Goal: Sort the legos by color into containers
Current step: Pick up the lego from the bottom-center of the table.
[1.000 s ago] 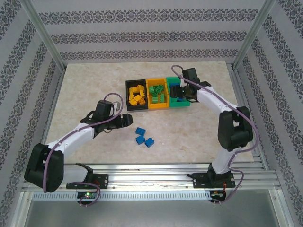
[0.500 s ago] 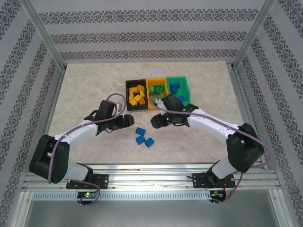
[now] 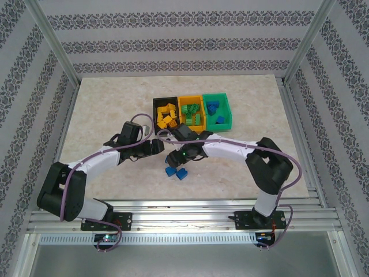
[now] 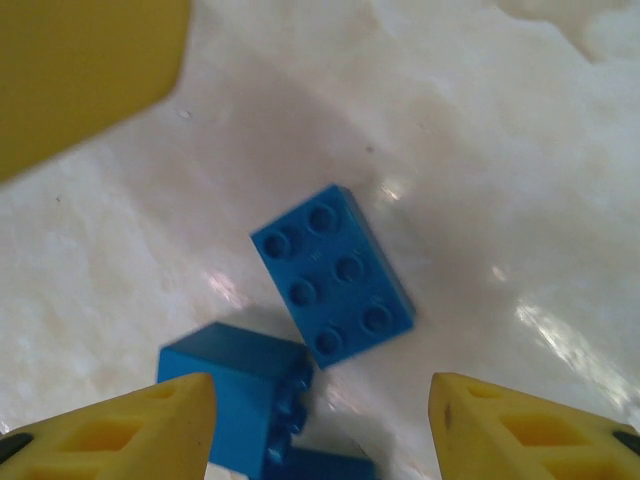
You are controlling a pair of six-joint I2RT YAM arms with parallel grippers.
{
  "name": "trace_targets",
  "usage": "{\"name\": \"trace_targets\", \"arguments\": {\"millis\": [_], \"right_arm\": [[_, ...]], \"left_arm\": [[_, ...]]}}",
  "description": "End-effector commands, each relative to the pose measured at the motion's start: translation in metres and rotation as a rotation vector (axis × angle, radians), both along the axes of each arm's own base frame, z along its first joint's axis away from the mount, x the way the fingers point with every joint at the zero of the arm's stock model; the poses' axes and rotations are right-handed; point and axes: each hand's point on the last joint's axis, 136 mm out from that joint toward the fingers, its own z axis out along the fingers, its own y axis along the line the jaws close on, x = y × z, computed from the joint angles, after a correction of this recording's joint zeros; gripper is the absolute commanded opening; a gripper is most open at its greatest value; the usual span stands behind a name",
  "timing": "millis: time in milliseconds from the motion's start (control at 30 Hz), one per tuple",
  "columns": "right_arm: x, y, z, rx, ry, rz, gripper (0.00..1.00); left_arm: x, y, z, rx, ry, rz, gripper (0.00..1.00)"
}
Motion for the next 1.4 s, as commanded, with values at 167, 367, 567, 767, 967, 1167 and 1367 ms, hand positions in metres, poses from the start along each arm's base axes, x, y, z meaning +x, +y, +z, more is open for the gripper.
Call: {"name": "trace_targets", "arguments": {"millis": [167,367,567,767,967,1167,1367], "right_arm": [[0.014,-0.002,-0.004,-0.080,-0.048,-0.027,0.59],[0.012,0.010,-0.010,-0.090,-0.026,0.000,0.59],[0.009,0.008,-0.025,-0.112,-0.011,0.004,0.60],[0.003,0.006,-0.036,-0.161,-0.005,0.020,0.60],[0.000,0.003,-0.051,-0.196,0.013,0.015,0.60],[0.001,0.000,-0.053,-0.224,-0.010,-0.002,0.59],[0.002,0.003,-0.063,-0.246,0.013,-0.007,0.58]], "left_arm": [[0.007,0.010,0.009,-0.019,-0.054,0.064,0.77],[0.009,0.019,0.010,-0.041,-0.078,0.119,0.78],[0.008,0.026,0.018,-0.079,-0.102,0.167,0.78],[0.007,0.038,0.013,-0.078,-0.108,0.208,0.78],[0.004,0.039,0.013,-0.093,-0.099,0.208,0.78],[0.008,0.040,0.009,-0.101,-0.091,0.207,0.78],[0.007,0.043,0.010,-0.088,-0.102,0.212,0.78]]}}
